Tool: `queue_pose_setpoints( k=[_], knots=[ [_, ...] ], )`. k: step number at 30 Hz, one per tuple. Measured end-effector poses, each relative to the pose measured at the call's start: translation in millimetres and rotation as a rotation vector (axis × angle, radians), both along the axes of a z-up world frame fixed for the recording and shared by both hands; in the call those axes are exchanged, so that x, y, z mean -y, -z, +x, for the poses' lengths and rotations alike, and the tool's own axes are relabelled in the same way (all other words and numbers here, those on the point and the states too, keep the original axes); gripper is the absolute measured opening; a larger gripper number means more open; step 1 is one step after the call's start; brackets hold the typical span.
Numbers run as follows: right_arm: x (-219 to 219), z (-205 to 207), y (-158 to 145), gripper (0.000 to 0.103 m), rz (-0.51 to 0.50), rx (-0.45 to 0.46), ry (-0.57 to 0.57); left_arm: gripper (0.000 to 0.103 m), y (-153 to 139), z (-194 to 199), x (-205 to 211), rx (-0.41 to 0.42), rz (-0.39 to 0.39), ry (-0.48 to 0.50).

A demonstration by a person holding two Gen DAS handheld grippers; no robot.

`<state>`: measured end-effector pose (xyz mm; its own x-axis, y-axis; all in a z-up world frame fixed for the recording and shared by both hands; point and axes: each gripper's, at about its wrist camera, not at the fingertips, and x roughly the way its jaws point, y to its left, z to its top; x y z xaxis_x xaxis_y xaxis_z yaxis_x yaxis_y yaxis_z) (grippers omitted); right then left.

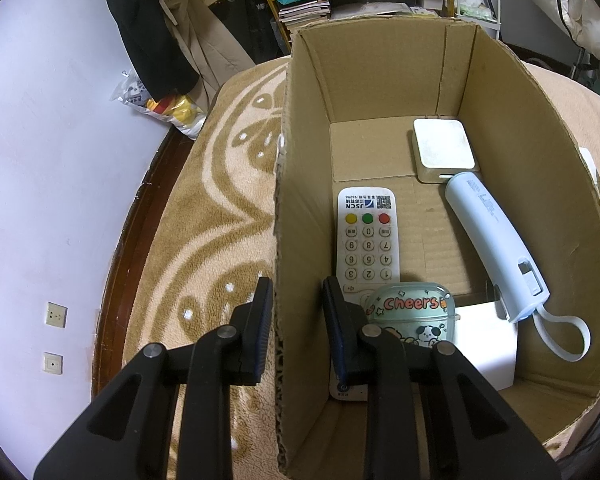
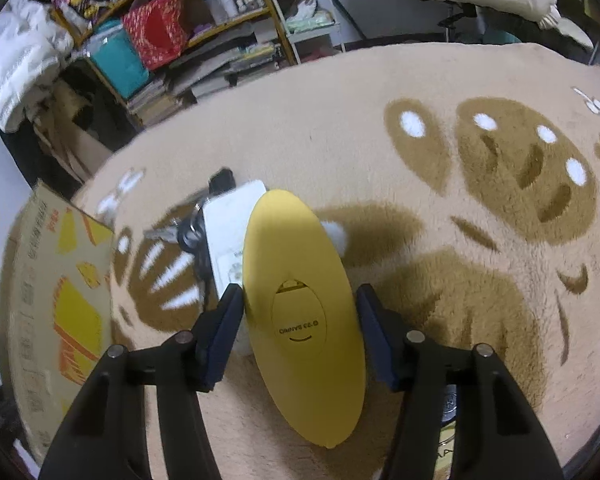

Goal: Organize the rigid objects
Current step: 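Grasp the yellow oval remote with the right tool and lift it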

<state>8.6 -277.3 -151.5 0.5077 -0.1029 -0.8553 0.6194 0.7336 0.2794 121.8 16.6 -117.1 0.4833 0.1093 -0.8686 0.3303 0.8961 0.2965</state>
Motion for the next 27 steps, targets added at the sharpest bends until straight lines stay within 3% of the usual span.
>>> queue_pose_setpoints(
  k=[2,3,4,7,12,15,18,27],
  knots=[
    [-0.4,0.4,-7.6,0.061,0.004,0.034,-0.003,0.025,1.1,-0.8,0.6,0.0,0.001,0.001],
    [-1.1,0.9,-10.8,0.044,0.011,0.051,-0.006,0.025,1.2,-0.9,0.6,0.0,0.001,0.001],
    [-0.9,1.0,-13.6,0.015,0.027,0.07,-0.009,0.025,1.0,-0.8,0.5,0.0,0.001,0.001],
    [-3.5,4.9,-20.7,0.012,0.028,0.101,-0.028,0.025,0.9,-0.6,0.5,0.0,0.002,0.001],
    [-7.3,9.5,-13.4,0.011,0.042,0.077,-0.051,0.025,2.2,-1.5,0.6,0.0,0.002,0.001],
    [-10.7,11.2,-12.6,0.017,0.053,0.081,-0.076,0.025,1.6,-0.9,0.6,0.0,0.003,0.001],
    [-17.8,15.3,-14.8,0.042,0.051,0.103,-0.116,0.025,2.4,-2.1,0.5,0.0,0.004,0.002],
    [-49.4,43.9,-11.1,0.067,0.0,0.096,-0.265,0.025,2.6,-2.8,0.5,-0.002,0.004,0.002]
  ],
)
